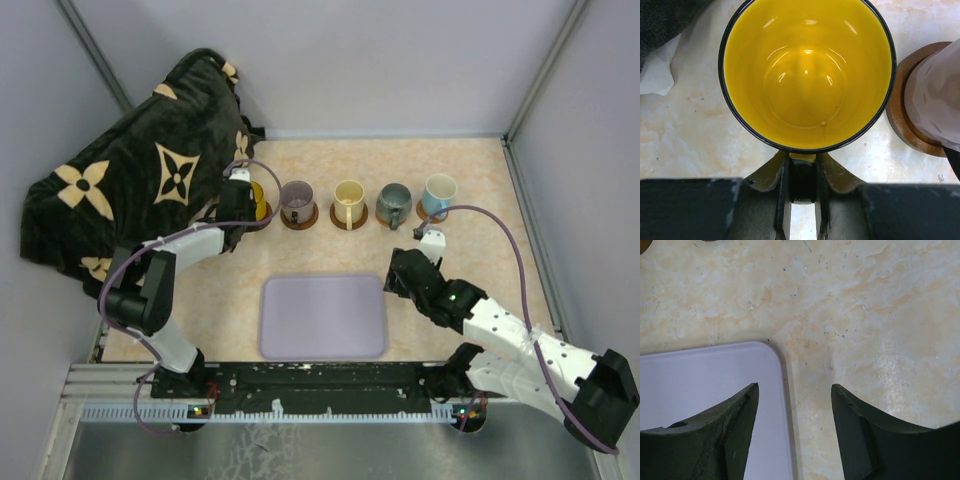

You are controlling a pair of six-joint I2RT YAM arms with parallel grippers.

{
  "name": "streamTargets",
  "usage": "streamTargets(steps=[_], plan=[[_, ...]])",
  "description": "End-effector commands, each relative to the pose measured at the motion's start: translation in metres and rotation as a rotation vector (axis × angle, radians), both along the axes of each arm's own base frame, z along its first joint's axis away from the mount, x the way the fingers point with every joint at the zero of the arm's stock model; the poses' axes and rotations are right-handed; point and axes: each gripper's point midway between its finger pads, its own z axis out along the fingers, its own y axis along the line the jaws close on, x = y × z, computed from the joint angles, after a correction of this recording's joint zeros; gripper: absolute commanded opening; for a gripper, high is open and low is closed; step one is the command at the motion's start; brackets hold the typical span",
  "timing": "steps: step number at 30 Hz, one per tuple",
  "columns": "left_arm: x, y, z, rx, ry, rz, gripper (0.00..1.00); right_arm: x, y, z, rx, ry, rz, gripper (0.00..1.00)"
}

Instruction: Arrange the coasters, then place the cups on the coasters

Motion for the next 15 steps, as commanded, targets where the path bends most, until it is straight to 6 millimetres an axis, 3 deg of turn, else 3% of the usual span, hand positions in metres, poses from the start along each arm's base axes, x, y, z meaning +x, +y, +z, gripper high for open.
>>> streamTargets(steps=[1,15], plan=[[0.014,0.0,0.0142,-0.028,-0.072,0.025,0.11,0.0044,0.0055,0.0051,0.024,-0.025,-0.004,0.61],[0.0131,-0.0018,0.0094,-0.033,-0.06,0.018,0.11,0.005,0.0063,0.0045,0.024,-0.024,-0.003,0.61]])
